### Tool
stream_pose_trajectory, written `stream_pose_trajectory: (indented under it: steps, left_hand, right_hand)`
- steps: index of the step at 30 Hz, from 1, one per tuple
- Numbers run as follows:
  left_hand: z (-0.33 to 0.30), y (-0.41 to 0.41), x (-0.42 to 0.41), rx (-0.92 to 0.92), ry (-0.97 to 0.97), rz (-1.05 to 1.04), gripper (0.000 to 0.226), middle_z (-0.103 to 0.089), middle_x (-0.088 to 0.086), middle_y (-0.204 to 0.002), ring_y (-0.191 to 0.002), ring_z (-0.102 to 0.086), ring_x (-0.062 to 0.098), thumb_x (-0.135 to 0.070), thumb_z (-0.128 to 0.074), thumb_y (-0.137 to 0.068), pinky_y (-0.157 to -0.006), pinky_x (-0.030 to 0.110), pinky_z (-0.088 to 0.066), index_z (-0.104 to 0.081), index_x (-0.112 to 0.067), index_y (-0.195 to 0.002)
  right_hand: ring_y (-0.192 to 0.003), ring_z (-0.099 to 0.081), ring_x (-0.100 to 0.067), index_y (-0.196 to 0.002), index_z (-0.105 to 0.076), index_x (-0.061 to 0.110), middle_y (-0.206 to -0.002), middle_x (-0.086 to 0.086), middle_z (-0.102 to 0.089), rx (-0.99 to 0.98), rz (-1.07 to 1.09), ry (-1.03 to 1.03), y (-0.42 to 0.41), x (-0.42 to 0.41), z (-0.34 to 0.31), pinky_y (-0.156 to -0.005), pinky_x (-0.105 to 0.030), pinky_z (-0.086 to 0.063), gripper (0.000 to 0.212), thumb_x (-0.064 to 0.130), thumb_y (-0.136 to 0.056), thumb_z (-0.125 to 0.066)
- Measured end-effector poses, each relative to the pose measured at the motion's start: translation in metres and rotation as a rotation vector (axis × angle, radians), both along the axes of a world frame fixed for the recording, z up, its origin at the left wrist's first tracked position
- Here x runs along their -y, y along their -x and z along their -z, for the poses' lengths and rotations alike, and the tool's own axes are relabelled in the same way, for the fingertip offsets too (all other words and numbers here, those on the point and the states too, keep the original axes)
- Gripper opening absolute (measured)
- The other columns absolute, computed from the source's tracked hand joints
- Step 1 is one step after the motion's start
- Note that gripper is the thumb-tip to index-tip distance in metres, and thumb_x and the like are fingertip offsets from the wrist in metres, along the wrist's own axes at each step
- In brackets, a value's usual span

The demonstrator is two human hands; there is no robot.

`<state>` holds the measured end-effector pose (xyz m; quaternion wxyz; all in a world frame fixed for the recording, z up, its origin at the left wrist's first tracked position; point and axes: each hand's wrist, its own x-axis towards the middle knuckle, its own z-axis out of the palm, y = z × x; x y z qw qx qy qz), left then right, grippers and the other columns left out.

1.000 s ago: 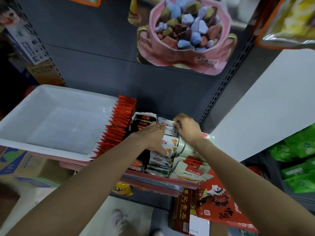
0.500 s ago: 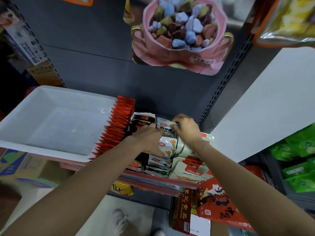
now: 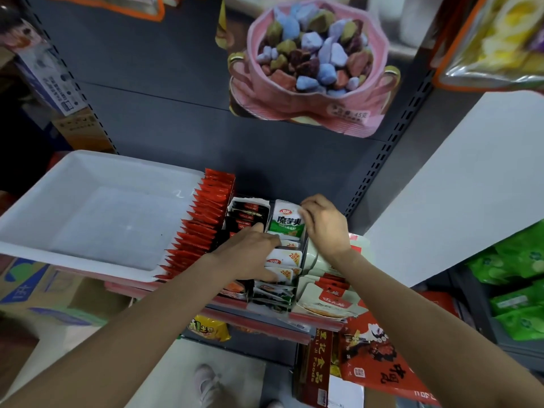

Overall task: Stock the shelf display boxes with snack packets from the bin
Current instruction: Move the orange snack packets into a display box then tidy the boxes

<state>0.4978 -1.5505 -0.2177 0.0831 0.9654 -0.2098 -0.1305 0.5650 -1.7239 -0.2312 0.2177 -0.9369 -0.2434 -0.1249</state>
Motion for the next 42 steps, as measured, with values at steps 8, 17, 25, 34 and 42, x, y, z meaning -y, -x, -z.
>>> stream_pose_trajectory:
  steps: [8, 17, 25, 34, 42]
  left_hand:
    - [-0.002, 0.0, 0.002, 0.011, 0.013, -0.038, 0.067, -0.061, 0.001, -0.11, -0.091, -0.034, 0.013, -0.057, -0.064, -0.077, -0.074, 0.029, -0.038, -0.051, -0.013, -0.125]
    - [-0.009, 0.007, 0.001, -0.013, 0.034, -0.058, 0.07, -0.052, 0.005, -0.103, -0.095, -0.036, 0.015, -0.05, -0.064, -0.081, -0.074, 0.027, -0.037, -0.043, -0.014, -0.136]
    - [0.0, 0.012, -0.003, 0.003, 0.068, -0.031, 0.069, -0.052, 0.002, -0.125, -0.102, -0.035, 0.014, -0.053, -0.06, -0.084, -0.085, 0.029, -0.04, -0.04, -0.016, -0.139]
    - [-0.001, -0.001, 0.001, -0.053, -0.001, -0.014, 0.069, -0.031, 0.002, -0.146, -0.119, -0.034, 0.021, -0.056, -0.061, -0.079, -0.097, 0.035, -0.037, -0.04, -0.019, -0.134]
    - [0.004, 0.005, -0.002, -0.02, 0.032, -0.026, 0.065, -0.053, 0.0, -0.121, -0.102, -0.036, 0.016, -0.054, -0.061, -0.081, -0.082, 0.029, -0.035, -0.041, -0.02, -0.133]
  right_hand:
    - [-0.111, -0.049, -0.023, -0.11, -0.062, 0.008, -0.121, -0.006, -0.049, -0.101, -0.03, 0.23, 0.001, -0.007, -0.009, -0.077, -0.037, -0.052, 0.022, 0.017, -0.09, -0.058]
    - [-0.128, -0.03, -0.022, -0.108, -0.07, 0.018, -0.142, -0.003, -0.032, -0.157, -0.185, 0.579, -0.002, -0.006, -0.024, -0.098, -0.035, -0.037, 0.022, 0.023, -0.087, -0.063]
    - [-0.117, -0.043, -0.024, -0.103, -0.067, 0.006, -0.125, -0.007, -0.042, -0.263, -0.055, 0.494, -0.004, -0.016, -0.01, -0.085, -0.036, -0.049, 0.018, 0.01, -0.09, -0.054]
    - [-0.117, -0.042, -0.025, -0.103, -0.06, 0.002, -0.126, -0.008, -0.041, -0.242, -0.066, 0.472, -0.008, -0.017, -0.003, -0.082, -0.037, -0.047, 0.017, 0.009, -0.093, -0.048]
    - [-0.112, -0.045, -0.027, -0.101, -0.061, 0.001, -0.119, -0.01, -0.045, -0.211, -0.039, 0.525, -0.004, -0.023, -0.008, -0.073, -0.036, -0.044, 0.016, 0.0, -0.087, -0.052]
